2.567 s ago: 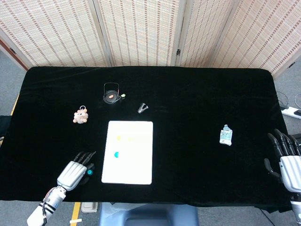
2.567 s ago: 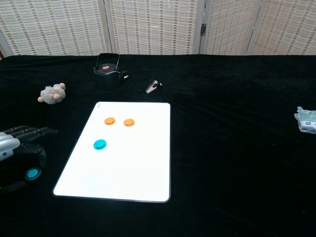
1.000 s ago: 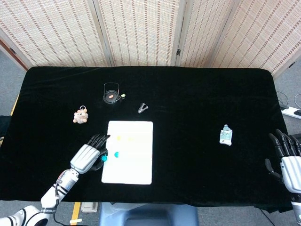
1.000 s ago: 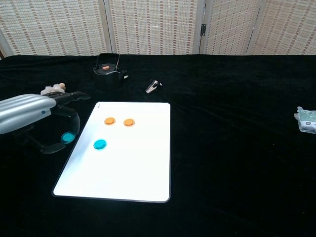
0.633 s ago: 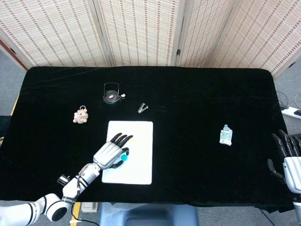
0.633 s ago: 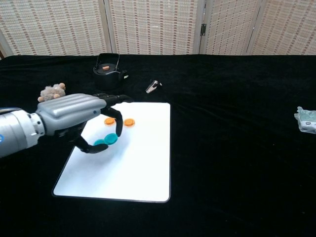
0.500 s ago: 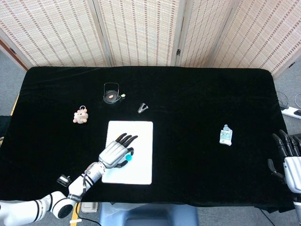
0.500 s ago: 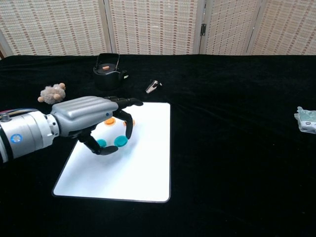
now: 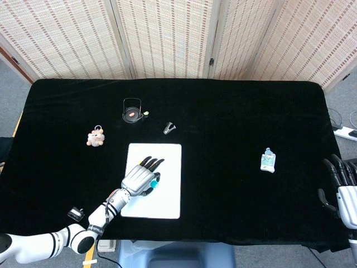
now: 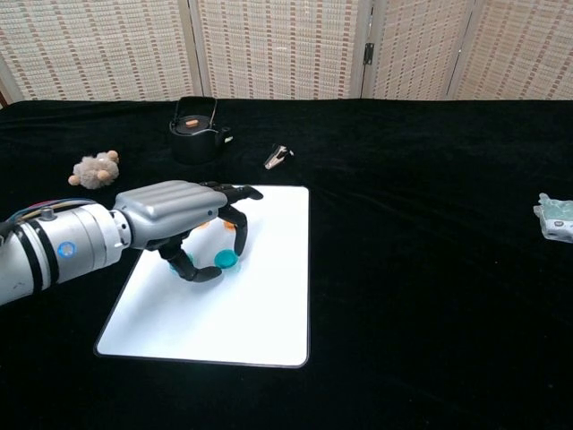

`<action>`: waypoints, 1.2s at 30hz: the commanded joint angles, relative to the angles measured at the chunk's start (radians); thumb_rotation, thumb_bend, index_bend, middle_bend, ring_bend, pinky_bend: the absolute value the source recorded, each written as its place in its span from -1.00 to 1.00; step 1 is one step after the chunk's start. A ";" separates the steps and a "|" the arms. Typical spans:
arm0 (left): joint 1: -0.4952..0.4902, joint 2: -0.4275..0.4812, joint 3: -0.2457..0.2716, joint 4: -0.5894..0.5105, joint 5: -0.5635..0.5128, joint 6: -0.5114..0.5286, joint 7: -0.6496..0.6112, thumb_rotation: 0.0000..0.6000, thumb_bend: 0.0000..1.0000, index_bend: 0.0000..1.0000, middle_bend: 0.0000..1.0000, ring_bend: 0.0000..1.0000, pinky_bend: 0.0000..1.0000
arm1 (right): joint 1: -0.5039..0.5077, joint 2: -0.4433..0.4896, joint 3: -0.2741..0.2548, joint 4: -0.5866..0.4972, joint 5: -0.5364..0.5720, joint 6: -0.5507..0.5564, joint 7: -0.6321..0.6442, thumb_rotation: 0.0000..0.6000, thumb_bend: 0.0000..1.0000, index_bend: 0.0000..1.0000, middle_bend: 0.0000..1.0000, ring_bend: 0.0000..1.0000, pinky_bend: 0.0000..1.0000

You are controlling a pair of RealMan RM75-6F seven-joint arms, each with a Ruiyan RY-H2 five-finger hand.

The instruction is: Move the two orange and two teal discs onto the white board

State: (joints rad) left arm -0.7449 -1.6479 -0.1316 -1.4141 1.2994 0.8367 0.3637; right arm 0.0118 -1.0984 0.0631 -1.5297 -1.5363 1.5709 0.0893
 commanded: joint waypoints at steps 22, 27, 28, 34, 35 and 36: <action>0.030 0.078 -0.011 -0.067 -0.009 0.119 -0.092 1.00 -0.17 -0.36 -1.00 -1.00 -1.00 | -0.006 0.008 0.005 -0.010 0.002 0.013 -0.004 1.00 0.02 -1.00 -1.00 -0.92 -1.00; 0.085 0.157 -0.032 -0.105 -0.024 0.204 -0.144 1.00 -0.17 -0.43 -1.00 -1.00 -1.00 | -0.010 0.007 0.003 -0.009 0.004 0.013 0.002 1.00 0.02 -1.00 -1.00 -0.92 -1.00; 0.101 0.178 -0.035 -0.117 -0.033 0.223 -0.147 1.00 -0.17 -0.44 -1.00 -1.00 -1.00 | -0.010 0.006 0.002 -0.007 0.005 0.011 0.004 1.00 0.02 -1.00 -1.00 -0.91 -1.00; 0.188 0.249 -0.030 -0.133 -0.049 0.344 -0.153 1.00 -0.17 -0.48 -1.00 -1.00 -1.00 | -0.011 0.003 0.001 0.000 0.007 0.009 0.017 1.00 0.02 -1.00 -1.00 -0.92 -1.00; 0.216 0.267 -0.022 -0.137 -0.043 0.380 -0.159 1.00 -0.17 -0.49 -1.00 -1.00 -1.00 | -0.012 0.001 0.001 0.004 0.006 0.010 0.022 1.00 0.02 -1.00 -1.00 -0.92 -1.00; 0.235 0.278 -0.017 -0.139 -0.041 0.403 -0.165 1.00 -0.17 -0.49 -1.00 -1.00 -1.00 | -0.012 0.000 0.000 0.007 0.005 0.010 0.024 1.00 0.02 -1.00 -1.00 -0.92 -1.00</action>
State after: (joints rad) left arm -0.5574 -1.4040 -0.1585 -1.5449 1.2590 1.1848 0.2106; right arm 0.0001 -1.0978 0.0637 -1.5240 -1.5308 1.5802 0.1123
